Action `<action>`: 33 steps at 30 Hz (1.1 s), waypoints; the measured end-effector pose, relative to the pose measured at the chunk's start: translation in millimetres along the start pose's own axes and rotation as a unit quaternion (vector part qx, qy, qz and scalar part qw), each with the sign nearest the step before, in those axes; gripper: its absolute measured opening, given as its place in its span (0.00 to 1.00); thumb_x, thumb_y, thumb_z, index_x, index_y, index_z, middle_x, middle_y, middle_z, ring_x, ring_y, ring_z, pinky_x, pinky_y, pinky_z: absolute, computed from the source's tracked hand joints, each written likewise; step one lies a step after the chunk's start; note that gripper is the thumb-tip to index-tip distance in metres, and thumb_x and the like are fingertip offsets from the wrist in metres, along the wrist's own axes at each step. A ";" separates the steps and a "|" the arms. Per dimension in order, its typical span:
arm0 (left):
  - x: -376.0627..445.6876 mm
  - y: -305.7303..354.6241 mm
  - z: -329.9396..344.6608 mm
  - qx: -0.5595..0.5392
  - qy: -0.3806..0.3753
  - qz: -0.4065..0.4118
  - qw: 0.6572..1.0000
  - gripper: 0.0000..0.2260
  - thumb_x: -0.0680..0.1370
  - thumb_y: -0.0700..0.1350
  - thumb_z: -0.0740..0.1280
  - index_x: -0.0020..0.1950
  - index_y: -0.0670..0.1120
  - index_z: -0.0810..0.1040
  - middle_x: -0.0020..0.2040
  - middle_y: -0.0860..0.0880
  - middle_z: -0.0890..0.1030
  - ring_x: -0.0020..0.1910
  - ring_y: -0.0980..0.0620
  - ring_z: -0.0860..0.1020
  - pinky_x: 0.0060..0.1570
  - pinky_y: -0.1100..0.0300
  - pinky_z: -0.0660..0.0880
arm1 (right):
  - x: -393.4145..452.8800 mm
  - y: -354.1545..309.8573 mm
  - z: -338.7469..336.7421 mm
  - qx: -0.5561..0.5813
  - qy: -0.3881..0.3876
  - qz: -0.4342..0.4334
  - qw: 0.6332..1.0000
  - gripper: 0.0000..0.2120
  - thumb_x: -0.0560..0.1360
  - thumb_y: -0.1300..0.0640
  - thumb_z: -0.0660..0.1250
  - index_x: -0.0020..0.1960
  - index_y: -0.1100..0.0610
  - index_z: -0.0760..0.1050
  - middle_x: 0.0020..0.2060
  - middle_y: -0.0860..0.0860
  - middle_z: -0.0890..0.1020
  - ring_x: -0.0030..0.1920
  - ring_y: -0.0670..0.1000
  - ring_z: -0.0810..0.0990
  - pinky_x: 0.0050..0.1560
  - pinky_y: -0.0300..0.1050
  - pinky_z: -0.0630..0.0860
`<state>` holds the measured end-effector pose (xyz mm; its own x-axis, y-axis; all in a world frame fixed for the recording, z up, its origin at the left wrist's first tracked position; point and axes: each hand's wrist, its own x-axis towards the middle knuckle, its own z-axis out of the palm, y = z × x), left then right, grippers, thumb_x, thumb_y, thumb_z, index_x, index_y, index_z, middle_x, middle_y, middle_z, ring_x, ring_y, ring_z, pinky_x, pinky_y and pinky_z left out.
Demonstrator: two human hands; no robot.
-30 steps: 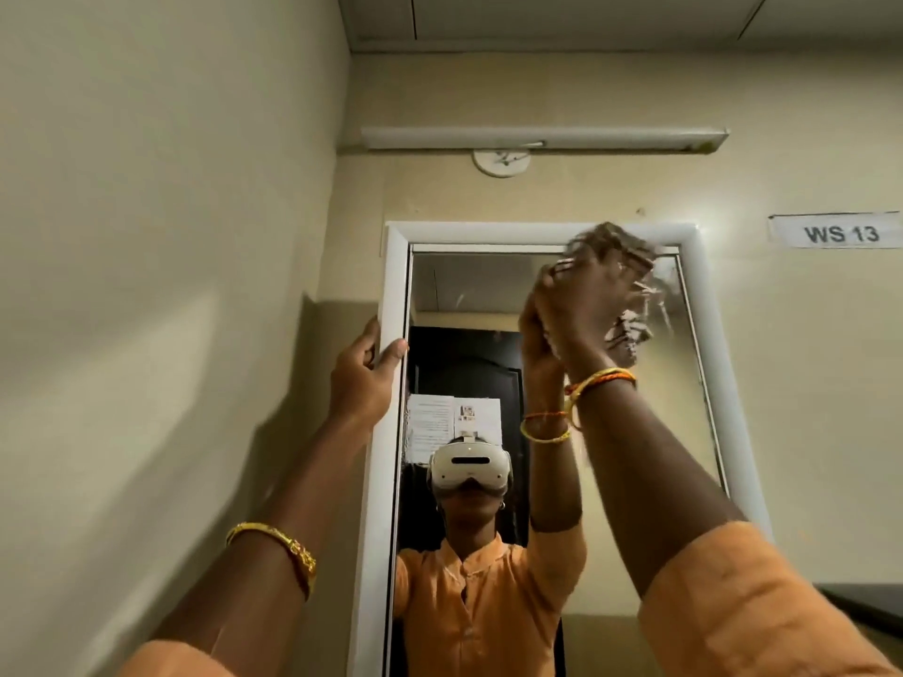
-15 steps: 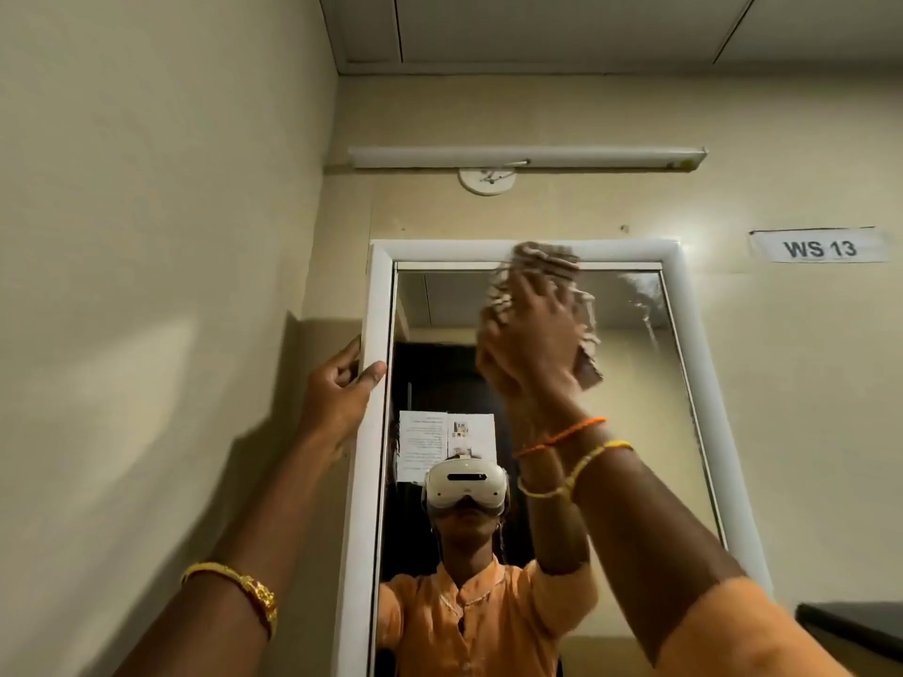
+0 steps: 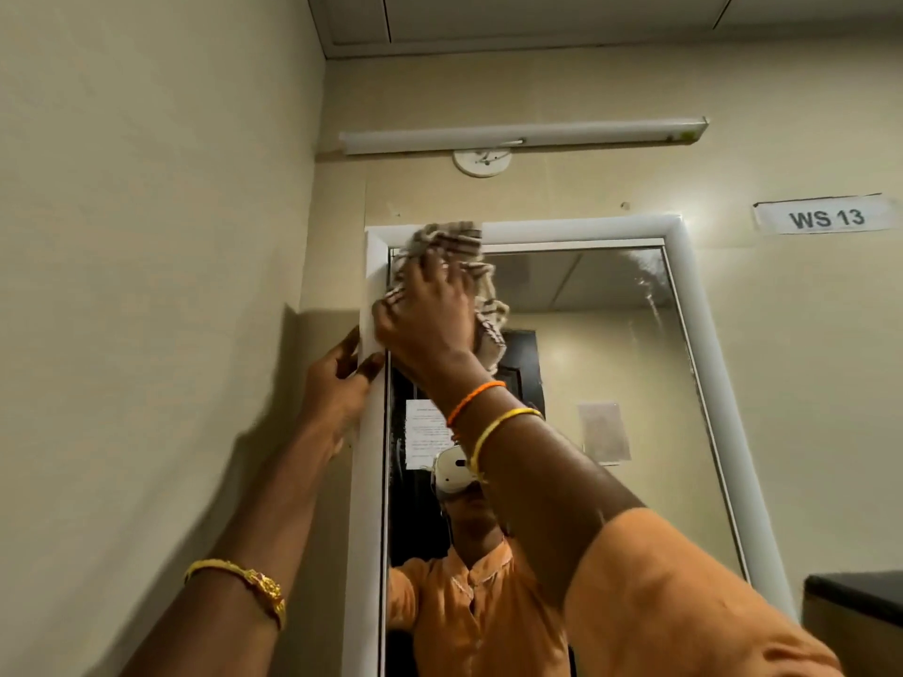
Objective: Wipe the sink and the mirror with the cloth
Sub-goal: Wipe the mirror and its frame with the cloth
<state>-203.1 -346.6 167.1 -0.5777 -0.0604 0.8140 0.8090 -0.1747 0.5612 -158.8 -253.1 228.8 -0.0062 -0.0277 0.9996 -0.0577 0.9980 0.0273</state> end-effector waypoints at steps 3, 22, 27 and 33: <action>1.5 1.2 2.4 -0.014 0.018 -0.003 1.000 0.22 0.75 0.37 0.66 0.69 0.43 0.70 0.64 0.43 0.76 0.61 0.47 0.75 0.57 0.50 0.74 | 1.0 -16.1 3.8 0.049 -0.026 -0.043 0.998 0.23 0.69 0.45 0.63 0.60 0.56 0.72 0.62 0.55 0.75 0.67 0.59 0.67 0.67 0.55 0.61; -17.7 -6.7 18.7 -0.006 0.114 0.062 0.992 0.19 0.77 0.37 0.65 0.68 0.41 0.71 0.63 0.40 0.77 0.58 0.48 0.78 0.59 0.59 0.74 | -6.8 79.2 -40.0 0.015 0.028 -0.089 0.996 0.20 0.71 0.44 0.62 0.60 0.50 0.75 0.63 0.49 0.77 0.63 0.53 0.74 0.66 0.51 0.64; -16.4 -17.7 21.8 0.008 0.138 0.084 0.987 0.17 0.78 0.37 0.63 0.67 0.39 0.70 0.57 0.46 0.78 0.39 0.68 0.81 0.39 0.77 0.73 | -11.9 173.8 -82.4 -0.015 0.065 0.012 0.998 0.21 0.70 0.42 0.59 0.59 0.51 0.73 0.61 0.51 0.78 0.60 0.56 0.76 0.63 0.53 0.69; -20.1 -22.8 30.8 0.090 0.171 0.116 0.974 0.17 0.79 0.42 0.61 0.69 0.43 0.70 0.66 0.44 0.75 0.65 0.48 0.74 0.66 0.58 0.68 | 0.5 197.5 -92.4 -0.055 0.100 0.128 0.985 0.22 0.71 0.40 0.57 0.55 0.54 0.73 0.58 0.54 0.79 0.62 0.56 0.74 0.70 0.56 0.60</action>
<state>-206.6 -311.1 142.5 -0.3541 -0.4072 0.8419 0.9103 0.0562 0.4101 -78.0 -50.7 235.5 0.1909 0.2277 0.9548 0.0280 0.9711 -0.2371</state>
